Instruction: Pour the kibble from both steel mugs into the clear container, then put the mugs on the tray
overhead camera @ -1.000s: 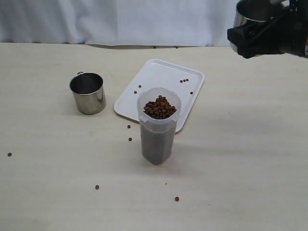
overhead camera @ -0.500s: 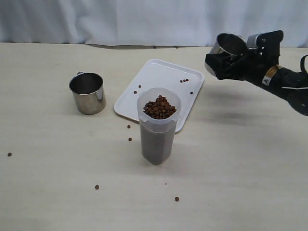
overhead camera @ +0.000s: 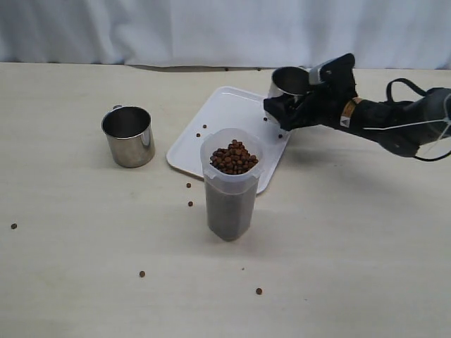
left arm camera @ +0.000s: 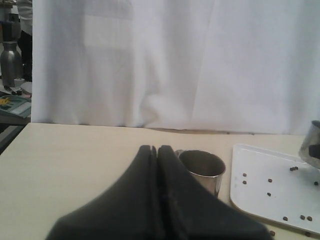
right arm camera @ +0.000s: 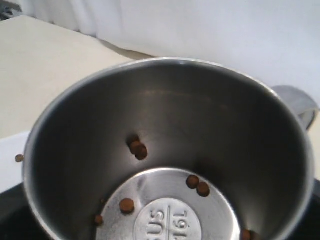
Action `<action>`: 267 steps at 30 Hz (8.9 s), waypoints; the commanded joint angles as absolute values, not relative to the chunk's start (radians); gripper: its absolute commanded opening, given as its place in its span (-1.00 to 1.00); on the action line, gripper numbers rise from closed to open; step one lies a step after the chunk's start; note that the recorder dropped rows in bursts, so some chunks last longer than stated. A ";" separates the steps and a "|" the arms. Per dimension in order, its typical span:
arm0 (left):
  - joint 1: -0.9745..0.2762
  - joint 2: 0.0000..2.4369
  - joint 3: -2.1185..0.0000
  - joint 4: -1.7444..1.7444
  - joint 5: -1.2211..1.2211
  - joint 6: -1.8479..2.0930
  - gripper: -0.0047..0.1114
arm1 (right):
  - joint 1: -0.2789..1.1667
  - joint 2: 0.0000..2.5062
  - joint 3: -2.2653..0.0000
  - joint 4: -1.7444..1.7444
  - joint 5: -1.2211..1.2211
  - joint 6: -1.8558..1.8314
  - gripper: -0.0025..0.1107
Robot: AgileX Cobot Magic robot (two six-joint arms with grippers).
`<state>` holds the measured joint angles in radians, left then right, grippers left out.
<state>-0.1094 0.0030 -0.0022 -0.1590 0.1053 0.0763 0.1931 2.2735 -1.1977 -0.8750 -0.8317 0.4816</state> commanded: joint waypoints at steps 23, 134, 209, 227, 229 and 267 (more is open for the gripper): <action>-0.116 0.000 0.000 -0.167 0.098 0.077 -0.92 | 0.282 2.397 -1.352 -0.849 -0.735 0.474 -0.86; -0.116 0.000 0.000 -0.167 0.056 0.077 -0.92 | 0.351 0.000 0.000 -0.514 0.129 0.721 -0.87; 0.070 2.284 -0.824 0.962 -1.176 -0.136 0.52 | 0.351 0.000 0.000 -0.445 0.129 0.717 -0.87; 0.022 2.301 -0.898 0.851 -1.155 -0.187 -0.64 | 0.351 0.000 0.000 -0.445 0.129 0.717 -0.87; 0.022 2.299 -0.898 0.870 -1.176 -0.184 -0.92 | 0.351 0.000 0.000 -0.445 0.129 0.717 -0.87; -0.233 2.344 -1.213 1.047 -1.035 -0.416 -0.92 | 0.351 0.000 0.000 -0.445 0.129 0.717 -0.87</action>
